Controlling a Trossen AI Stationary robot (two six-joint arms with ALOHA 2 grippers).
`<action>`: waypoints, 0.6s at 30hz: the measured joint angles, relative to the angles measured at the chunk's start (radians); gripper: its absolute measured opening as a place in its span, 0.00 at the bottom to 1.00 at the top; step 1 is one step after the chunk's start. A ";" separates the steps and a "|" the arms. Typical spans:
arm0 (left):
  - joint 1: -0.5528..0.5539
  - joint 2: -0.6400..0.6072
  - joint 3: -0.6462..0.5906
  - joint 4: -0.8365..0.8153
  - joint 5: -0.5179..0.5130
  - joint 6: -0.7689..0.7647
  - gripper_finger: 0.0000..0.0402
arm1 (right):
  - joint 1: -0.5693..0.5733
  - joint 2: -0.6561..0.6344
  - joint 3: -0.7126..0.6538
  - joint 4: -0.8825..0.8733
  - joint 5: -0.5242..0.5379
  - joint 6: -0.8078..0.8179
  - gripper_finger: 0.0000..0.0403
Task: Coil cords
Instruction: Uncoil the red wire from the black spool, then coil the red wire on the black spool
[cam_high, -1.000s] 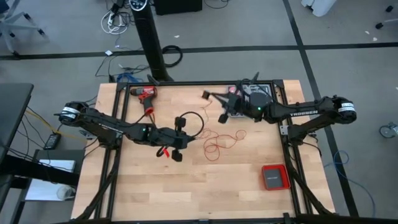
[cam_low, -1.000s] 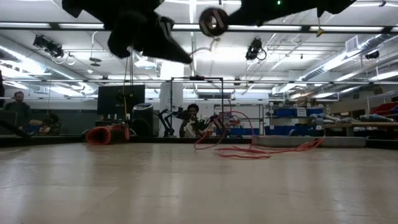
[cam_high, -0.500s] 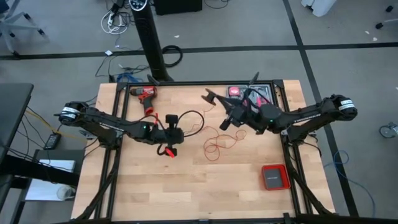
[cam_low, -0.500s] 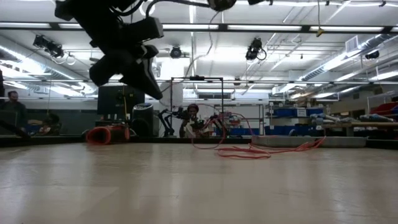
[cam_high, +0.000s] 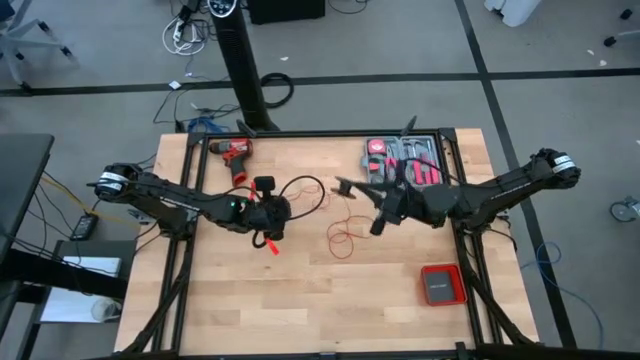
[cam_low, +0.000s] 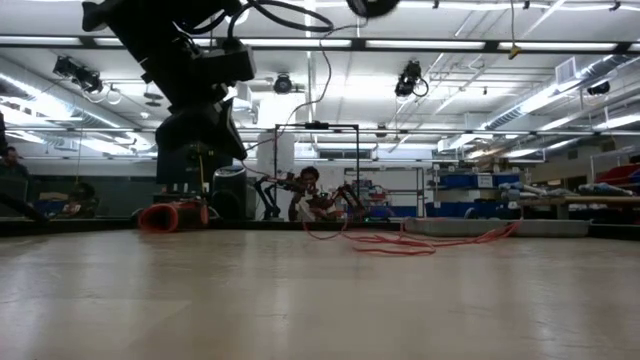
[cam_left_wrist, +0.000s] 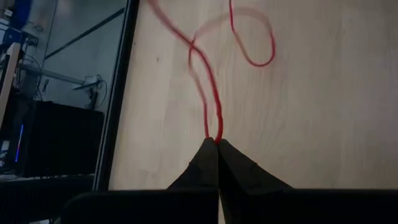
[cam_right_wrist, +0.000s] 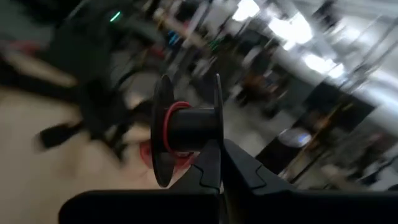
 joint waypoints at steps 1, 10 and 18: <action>0.000 0.000 0.000 0.005 0.000 0.000 0.00 | 0.007 -0.003 0.000 -0.062 -0.001 0.048 0.00; -0.003 0.000 0.000 0.024 0.017 -0.006 0.24 | -0.016 0.006 0.000 -0.567 -0.045 0.448 0.00; -0.037 0.000 0.110 0.195 0.061 -0.038 0.39 | -0.095 0.005 -0.058 -0.567 -0.168 0.431 0.00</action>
